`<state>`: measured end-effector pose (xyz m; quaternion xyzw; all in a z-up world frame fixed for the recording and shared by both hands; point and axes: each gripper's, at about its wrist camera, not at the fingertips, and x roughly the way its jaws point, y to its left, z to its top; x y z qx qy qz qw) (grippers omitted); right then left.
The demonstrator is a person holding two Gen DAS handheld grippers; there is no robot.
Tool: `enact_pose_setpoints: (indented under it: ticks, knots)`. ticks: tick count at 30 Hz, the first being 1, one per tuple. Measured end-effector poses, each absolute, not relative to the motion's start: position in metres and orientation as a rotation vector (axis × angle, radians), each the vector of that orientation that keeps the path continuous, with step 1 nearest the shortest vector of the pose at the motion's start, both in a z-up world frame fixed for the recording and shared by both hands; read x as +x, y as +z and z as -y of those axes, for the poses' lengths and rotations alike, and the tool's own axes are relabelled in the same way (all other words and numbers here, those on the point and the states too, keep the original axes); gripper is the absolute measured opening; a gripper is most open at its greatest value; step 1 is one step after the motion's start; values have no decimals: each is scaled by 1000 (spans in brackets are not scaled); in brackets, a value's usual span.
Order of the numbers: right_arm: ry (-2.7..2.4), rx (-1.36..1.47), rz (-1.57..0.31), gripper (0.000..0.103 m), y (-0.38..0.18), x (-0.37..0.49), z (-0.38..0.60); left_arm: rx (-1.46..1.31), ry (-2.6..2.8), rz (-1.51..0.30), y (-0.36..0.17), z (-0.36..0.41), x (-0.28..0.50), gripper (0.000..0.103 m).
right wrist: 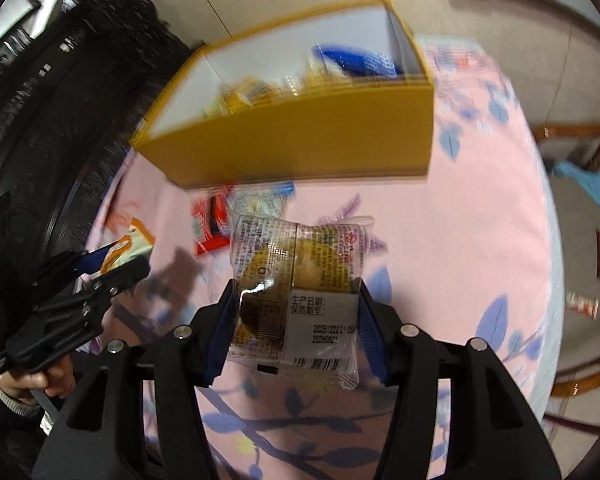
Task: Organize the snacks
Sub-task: 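Carry the orange bag and the bread bag over the yellow box, then open both grippers to drop the bags into the box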
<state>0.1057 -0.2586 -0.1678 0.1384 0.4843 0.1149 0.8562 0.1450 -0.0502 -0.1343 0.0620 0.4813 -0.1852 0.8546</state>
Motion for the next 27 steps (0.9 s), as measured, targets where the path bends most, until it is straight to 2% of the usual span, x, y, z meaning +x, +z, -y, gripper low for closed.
enact_pose_setpoints:
  ticks: [8, 16, 24, 26, 27]
  knots:
    - [258, 245, -821, 56, -95, 154, 263, 33, -368, -869, -66, 66, 223, 43]
    - [246, 183, -713, 56, -50, 222, 269, 43, -340, -743, -7, 88, 297, 43]
    - [221, 145, -687, 56, -41, 273, 272, 48, -298, -754, -9, 100, 342, 44]
    - [230, 133, -689, 57, -41, 284, 270, 51, -249, -771, -14, 102, 352, 69]
    - [219, 125, -684, 61, -40, 285, 269, 62, -206, -769, -14, 102, 353, 96]
